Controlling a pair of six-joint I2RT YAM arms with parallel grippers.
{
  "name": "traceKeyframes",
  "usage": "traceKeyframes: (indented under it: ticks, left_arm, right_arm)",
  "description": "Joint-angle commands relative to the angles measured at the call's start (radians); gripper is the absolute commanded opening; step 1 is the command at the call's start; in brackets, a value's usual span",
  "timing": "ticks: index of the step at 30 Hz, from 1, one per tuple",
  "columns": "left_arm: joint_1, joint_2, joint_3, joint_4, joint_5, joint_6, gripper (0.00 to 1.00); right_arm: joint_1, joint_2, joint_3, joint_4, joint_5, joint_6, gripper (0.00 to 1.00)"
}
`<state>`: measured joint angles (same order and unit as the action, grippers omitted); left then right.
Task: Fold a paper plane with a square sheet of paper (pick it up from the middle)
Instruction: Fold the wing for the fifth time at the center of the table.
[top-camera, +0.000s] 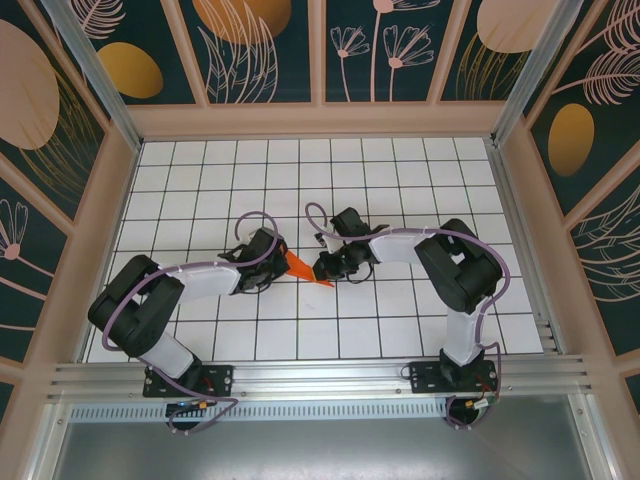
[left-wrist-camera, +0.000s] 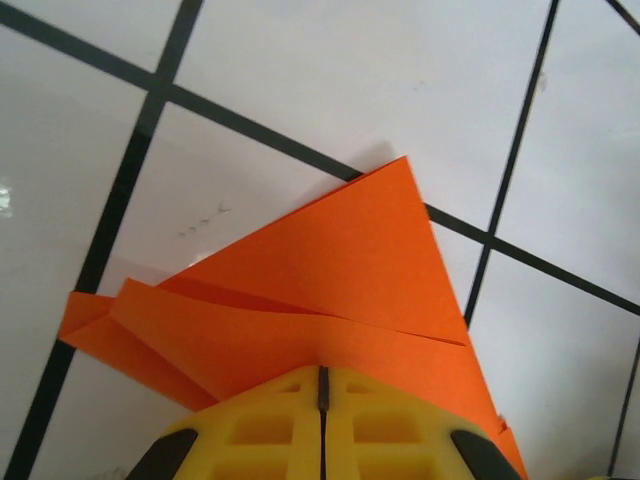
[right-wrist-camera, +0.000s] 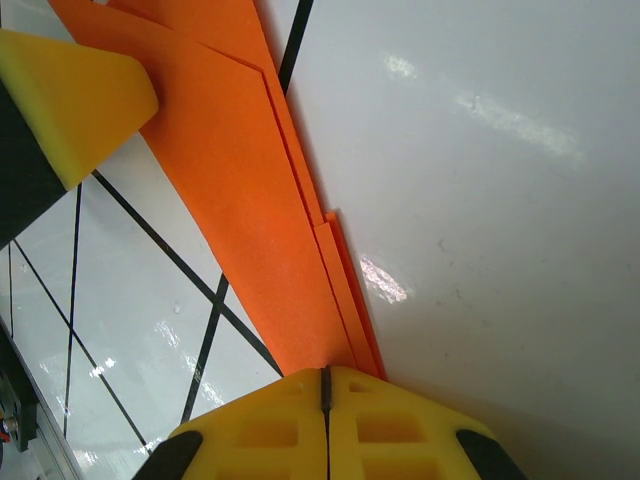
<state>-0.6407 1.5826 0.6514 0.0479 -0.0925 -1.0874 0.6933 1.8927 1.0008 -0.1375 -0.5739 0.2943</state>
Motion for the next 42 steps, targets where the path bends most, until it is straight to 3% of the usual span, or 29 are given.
traceKeyframes:
  ticks: [1, 8, 16, 29, 35, 42]
  left_arm:
    - [0.008, -0.02, -0.032, -0.051, -0.057, -0.032, 0.08]
    - [0.031, -0.03, -0.087, -0.018, -0.069, -0.029, 0.08]
    - [0.121, -0.041, -0.136, 0.035, -0.024, 0.027, 0.09]
    - [0.203, -0.074, -0.099, -0.037, -0.061, 0.134, 0.1]
    - [0.205, -0.17, -0.055, -0.121, -0.106, 0.163, 0.1]
    - [0.205, -0.345, -0.087, 0.019, 0.06, 0.181, 0.11]
  right_arm:
    - [-0.006, 0.068, -0.042, -0.093, 0.095, -0.003, 0.07]
    - [-0.006, 0.074, -0.048, -0.091, 0.094, -0.001, 0.07]
    - [-0.007, 0.075, -0.079, -0.075, 0.089, 0.011, 0.07]
    - [-0.006, 0.063, -0.096, -0.059, 0.078, 0.028, 0.07]
    - [-0.003, 0.041, -0.118, 0.003, 0.05, 0.108, 0.05]
    - [0.013, 0.034, -0.061, 0.071, 0.035, 0.194, 0.05]
